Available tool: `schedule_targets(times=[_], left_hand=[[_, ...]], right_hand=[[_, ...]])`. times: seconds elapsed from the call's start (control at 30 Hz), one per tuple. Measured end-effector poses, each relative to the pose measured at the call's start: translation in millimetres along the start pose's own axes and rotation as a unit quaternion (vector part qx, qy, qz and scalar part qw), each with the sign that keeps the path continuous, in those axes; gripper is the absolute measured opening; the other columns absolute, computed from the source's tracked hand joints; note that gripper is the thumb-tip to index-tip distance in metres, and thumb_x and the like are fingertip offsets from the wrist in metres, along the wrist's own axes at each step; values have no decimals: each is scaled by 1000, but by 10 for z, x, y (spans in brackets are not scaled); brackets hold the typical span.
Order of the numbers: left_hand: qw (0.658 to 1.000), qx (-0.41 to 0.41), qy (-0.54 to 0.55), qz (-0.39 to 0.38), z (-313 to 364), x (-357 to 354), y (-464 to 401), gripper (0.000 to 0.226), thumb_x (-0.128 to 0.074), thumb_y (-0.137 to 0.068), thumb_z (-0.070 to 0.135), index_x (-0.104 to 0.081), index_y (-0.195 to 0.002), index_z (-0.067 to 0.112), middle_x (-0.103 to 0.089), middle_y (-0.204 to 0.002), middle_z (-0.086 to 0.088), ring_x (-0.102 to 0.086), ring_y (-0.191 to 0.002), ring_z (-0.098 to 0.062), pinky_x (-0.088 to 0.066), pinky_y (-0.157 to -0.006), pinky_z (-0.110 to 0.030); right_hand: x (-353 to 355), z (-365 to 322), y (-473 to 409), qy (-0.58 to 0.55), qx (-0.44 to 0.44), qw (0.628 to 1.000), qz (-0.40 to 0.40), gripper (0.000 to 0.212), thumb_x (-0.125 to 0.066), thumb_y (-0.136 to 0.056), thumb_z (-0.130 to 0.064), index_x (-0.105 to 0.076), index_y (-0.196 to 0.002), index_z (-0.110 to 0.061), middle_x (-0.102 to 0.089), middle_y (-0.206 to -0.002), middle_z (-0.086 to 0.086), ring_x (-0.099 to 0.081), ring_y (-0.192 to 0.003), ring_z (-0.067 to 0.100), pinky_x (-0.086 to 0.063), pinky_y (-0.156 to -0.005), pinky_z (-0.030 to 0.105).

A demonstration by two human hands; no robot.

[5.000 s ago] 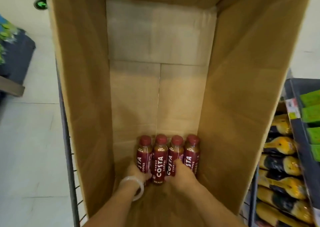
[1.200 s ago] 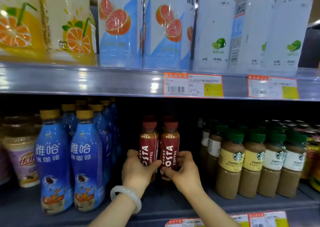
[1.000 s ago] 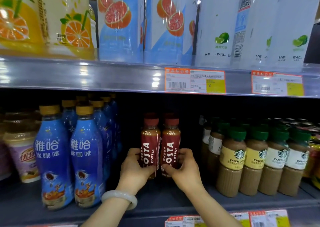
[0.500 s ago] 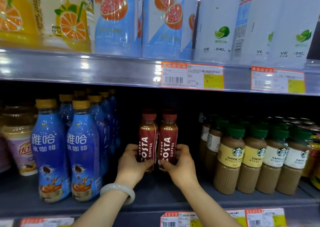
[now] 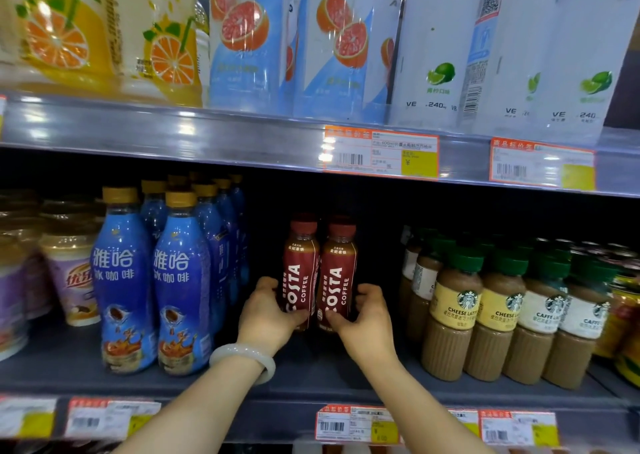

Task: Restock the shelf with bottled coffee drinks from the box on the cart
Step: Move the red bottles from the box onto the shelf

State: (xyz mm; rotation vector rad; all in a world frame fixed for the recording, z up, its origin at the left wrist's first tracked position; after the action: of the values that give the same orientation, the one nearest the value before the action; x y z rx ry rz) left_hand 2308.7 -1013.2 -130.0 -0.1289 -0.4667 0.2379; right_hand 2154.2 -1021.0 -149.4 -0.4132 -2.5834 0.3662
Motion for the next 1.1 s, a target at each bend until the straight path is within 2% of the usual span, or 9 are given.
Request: schedule_targets(times=[0.1, 0.23, 0.37, 0.53, 0.6, 0.7, 0.9, 1.03, 1.1], left_hand=[[998, -35, -36, 28, 84, 76, 128, 62, -75, -75, 14, -43, -128, 8, -57, -119, -5, -55, -103, -18, -39, -79, -22], [982, -99, -156, 43, 257, 208, 362, 55, -72, -78, 26, -47, -125, 13, -55, -124, -7, -55, -113, -23, -44, -87, -29], [945, -124, -304, 2, 347, 425, 675, 51, -67, -80, 31, -47, -125, 15, -51, -125, -9, -51, -116, -27, -45, -95, -39], [916, -106, -386, 26, 59, 876, 1223, 42, -63, -83, 32, -50, -118, 13, -57, -117, -13, -56, -109, -33, -47, -85, -41], [904, -69, -421, 39, -209, 1126, 1497, 37, -62, -83, 28, -51, -114, 12, -58, -116, -14, -56, -109, -34, -47, -84, -42], [874, 40, -483, 38, -733, 1609, 2018, 34, -60, -84, 24, -50, -114, 11, -56, -116, -13, -55, -109, -34, -46, -83, -41], [807, 305, -504, 37, -1688, 2599, 3325, 39, -58, -87, 19, -49, -123, 8, -56, -124, -14, -55, -114, -32, -46, -88, -37], [770, 437, -464, 30, -2202, 3014, 4246, 37, -57, -88, 17, -49, -123, 7, -55, -123, -10, -56, -111, -28, -46, -77, -32], [751, 491, -441, 26, -2456, 3122, 4680, 34, -59, -86, 19, -53, -119, 8, -60, -119, -10, -59, -108, -28, -49, -80, -34]], right_hand=[[94, -115, 82, 19, 29, 999, 5, 57, -74, -76, -20, -44, -124, -13, -51, -121, 3, -49, -102, 10, -43, -87, 25], [166, -410, 285, 91, 118, 989, -21, 45, -68, -80, -21, -49, -119, -13, -51, -117, 5, -53, -108, 20, -47, -90, 34], [134, -705, 602, 198, 230, 948, -97, 43, -64, -83, -20, -47, -122, -12, -47, -124, 8, -47, -115, 25, -42, -93, 35], [-210, -910, 1144, 214, 309, 905, -197, 40, -61, -82, -11, -50, -120, -7, -48, -119, 15, -46, -113, 33, -38, -86, 37], [-473, -957, 1465, 201, 333, 890, -237, 37, -62, -81, -14, -51, -115, -7, -50, -116, 16, -48, -111, 35, -37, -82, 36], [-945, -1010, 2105, 184, 369, 848, -332, 41, -65, -82, -19, -50, -119, -9, -49, -121, 15, -45, -116, 33, -37, -91, 38], [-1724, -1101, 3491, 174, 458, 715, -499, 42, -61, -85, -25, -47, -122, -10, -46, -122, 11, -43, -120, 30, -36, -95, 36], [-2028, -1163, 4291, 161, 488, 636, -576, 48, -61, -87, -28, -43, -128, -11, -43, -130, 10, -39, -126, 28, -33, -103, 32], [-2168, -1191, 4661, 159, 492, 604, -606, 48, -60, -88, -29, -42, -129, -11, -43, -131, 9, -38, -127, 27, -37, -102, 34]])
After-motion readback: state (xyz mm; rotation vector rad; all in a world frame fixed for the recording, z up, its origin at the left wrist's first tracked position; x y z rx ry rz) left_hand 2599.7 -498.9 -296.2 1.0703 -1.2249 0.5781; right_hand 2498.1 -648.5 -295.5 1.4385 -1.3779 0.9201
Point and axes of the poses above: each hand's wrist, its own y-axis away from the middle knuckle, its own x-axis out of the back of the hand, z = x × y, the point moved 3 cm from there along -y, towards the middle knuckle
